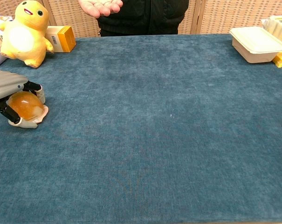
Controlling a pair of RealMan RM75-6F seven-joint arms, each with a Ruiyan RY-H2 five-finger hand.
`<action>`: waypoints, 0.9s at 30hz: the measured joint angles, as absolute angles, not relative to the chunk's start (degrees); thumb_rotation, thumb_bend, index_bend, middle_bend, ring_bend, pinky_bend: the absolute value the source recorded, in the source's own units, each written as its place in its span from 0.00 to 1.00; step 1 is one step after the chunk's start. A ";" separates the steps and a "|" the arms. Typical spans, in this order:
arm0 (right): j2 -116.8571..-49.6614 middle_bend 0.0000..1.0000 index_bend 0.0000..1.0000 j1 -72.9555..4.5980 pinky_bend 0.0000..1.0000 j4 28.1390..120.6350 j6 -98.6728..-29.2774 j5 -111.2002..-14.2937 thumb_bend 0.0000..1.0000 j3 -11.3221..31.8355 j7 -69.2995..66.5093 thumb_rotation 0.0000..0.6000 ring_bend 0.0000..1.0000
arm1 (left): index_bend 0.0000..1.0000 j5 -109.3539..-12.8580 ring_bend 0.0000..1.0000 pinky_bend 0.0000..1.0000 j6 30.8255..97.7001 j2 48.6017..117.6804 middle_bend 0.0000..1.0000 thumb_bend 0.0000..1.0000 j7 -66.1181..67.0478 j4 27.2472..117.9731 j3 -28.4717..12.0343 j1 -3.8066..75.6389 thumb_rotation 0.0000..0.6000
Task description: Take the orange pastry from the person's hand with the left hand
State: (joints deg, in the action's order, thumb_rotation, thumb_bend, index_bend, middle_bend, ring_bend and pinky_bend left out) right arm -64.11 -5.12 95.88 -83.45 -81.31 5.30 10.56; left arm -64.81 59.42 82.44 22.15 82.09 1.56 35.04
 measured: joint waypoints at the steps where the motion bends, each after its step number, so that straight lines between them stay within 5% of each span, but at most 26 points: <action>1: -64.09 0.03 0.10 -5.10 0.00 95.86 -83.47 -81.40 0.04 5.27 10.47 1.00 0.00 | 0.02 -64.65 0.01 0.21 59.40 82.13 0.03 0.11 22.25 82.73 1.38 34.99 1.00; 14: -63.81 0.03 0.10 -4.97 0.00 96.29 -83.77 -81.47 0.04 5.21 10.55 1.00 0.00 | 0.00 -72.27 0.00 0.12 68.19 71.45 0.00 0.07 15.53 94.46 0.23 29.84 1.00; 19: -63.86 0.03 0.10 -4.93 0.00 95.98 -83.88 -81.31 0.04 5.30 10.63 1.00 0.00 | 0.00 -76.14 0.00 0.01 76.32 67.30 0.00 0.04 12.76 96.66 2.50 23.21 1.00; 27: -63.53 0.03 0.10 -4.76 0.00 96.18 -84.70 -81.40 0.04 5.67 10.48 1.00 0.00 | 0.00 -81.60 0.00 0.00 91.39 65.42 0.00 0.01 10.16 97.42 5.74 11.01 1.00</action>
